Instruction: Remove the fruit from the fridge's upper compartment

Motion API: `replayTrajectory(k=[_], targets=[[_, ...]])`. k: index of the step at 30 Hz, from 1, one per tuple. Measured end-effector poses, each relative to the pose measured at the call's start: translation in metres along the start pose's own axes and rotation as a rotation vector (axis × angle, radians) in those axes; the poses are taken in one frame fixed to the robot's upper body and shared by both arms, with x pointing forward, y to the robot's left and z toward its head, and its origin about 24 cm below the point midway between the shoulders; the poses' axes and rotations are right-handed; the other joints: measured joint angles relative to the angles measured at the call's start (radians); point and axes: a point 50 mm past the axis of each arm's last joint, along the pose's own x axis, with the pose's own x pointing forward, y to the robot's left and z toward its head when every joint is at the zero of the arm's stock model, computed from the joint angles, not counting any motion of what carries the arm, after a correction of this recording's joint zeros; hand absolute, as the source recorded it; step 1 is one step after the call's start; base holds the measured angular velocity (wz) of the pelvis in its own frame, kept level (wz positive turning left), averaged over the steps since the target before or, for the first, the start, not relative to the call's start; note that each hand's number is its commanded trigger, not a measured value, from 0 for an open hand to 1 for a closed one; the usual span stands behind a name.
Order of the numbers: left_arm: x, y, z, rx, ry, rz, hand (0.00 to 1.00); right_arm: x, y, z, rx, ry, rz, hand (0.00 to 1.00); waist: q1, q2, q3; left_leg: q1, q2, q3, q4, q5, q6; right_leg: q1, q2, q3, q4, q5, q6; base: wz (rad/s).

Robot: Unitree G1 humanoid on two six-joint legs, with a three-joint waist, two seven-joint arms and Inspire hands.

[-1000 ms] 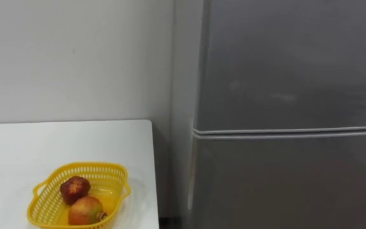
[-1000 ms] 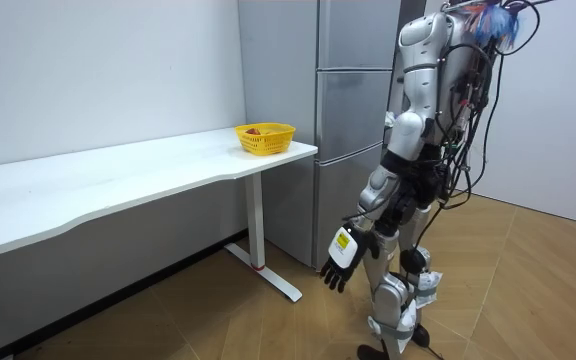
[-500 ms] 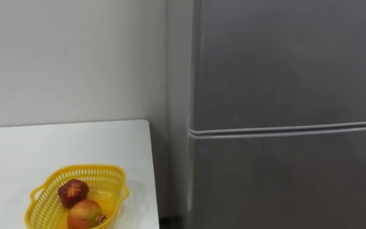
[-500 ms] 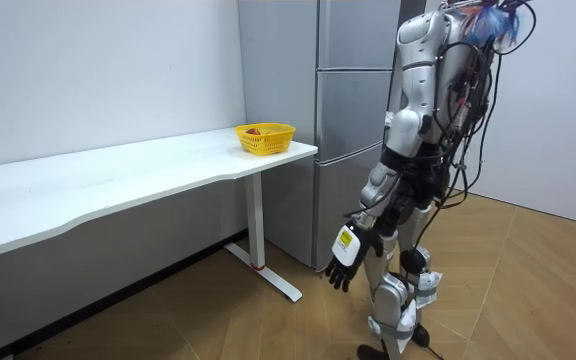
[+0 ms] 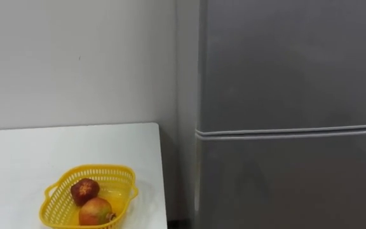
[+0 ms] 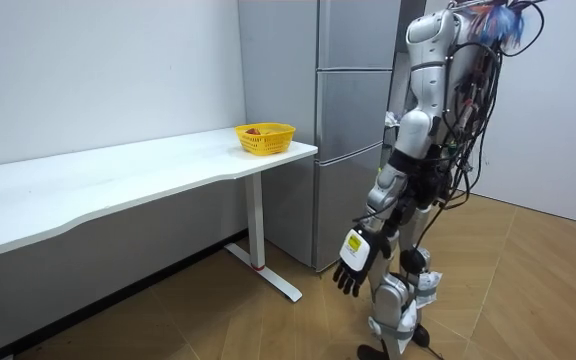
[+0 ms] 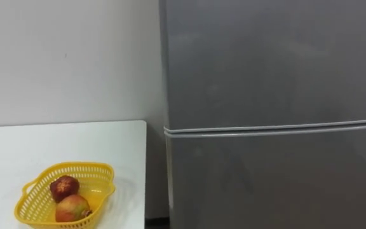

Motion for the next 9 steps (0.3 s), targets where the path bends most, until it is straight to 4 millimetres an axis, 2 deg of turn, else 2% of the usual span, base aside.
replayTrajectory(k=[5,9], targets=[[-0.001,-0.003,-0.009,-0.001,0.041,-0.033,0.00,-0.001,0.003,-0.016,-0.059,0.079,0.120,0.00,-0.001,-0.001,-0.0001,0.004,-0.003,-0.020,0.001,0.000,0.000,0.012,-0.002,-0.010,-0.005,-0.003,0.001,0.08],[-0.001,-0.005,-0.011,0.001,0.057,-0.060,0.00,-0.002,0.007,-0.021,-0.115,0.094,0.183,0.00,0.000,0.002,-0.0017,0.004,-0.004,-0.026,0.001,0.000,0.000,0.020,-0.002,-0.018,-0.013,-0.003,0.001,0.06]])
